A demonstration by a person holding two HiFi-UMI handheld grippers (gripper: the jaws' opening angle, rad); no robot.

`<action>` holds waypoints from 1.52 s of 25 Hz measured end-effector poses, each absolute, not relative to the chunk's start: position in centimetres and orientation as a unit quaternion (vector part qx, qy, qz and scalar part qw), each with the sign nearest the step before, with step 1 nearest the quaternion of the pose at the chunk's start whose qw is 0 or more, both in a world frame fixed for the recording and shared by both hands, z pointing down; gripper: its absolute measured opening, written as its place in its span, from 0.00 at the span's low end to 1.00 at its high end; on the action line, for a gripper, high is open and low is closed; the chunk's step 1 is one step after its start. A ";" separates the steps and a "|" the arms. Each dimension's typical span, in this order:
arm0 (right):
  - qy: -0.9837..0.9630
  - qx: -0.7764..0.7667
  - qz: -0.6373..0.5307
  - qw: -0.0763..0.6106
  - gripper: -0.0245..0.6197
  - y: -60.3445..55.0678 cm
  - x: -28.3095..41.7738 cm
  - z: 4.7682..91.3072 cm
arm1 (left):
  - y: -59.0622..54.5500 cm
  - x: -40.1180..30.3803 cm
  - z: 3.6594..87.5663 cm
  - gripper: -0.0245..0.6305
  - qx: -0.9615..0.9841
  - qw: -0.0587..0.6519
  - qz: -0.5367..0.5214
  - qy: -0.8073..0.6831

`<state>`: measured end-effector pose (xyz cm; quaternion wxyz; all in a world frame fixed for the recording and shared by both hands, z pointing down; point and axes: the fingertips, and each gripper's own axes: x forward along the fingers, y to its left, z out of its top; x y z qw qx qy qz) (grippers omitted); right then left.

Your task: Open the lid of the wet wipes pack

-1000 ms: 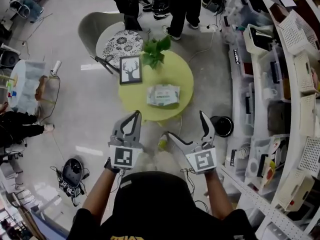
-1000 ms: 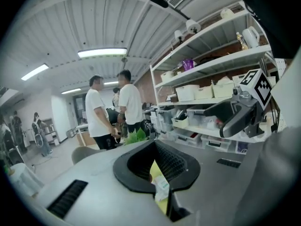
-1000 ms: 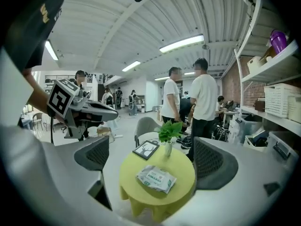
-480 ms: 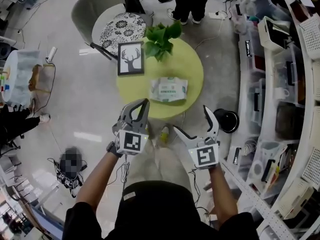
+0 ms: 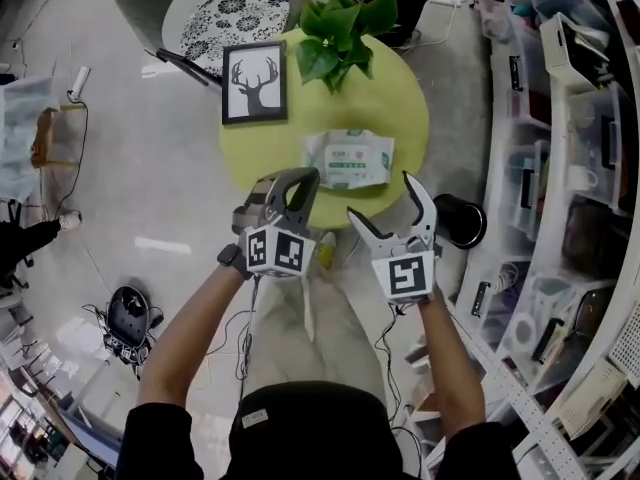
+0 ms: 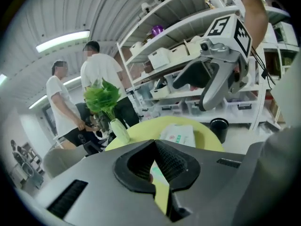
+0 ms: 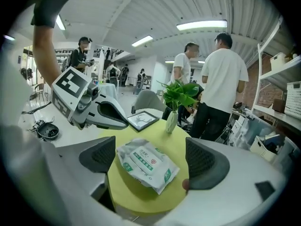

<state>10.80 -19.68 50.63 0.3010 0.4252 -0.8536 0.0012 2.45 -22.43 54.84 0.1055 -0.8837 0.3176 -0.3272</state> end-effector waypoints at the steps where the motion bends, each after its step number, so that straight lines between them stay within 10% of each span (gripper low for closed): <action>1: -0.852 0.424 -0.001 0.307 0.75 -20.1 10.7 51.5 | -22.5 2.6 55.8 0.07 -0.884 0.116 -0.332 0.309; 38: -0.816 0.413 -0.073 0.397 0.50 -23.4 9.5 62.6 | -23.6 4.4 65.7 0.06 -0.905 0.048 -0.320 0.278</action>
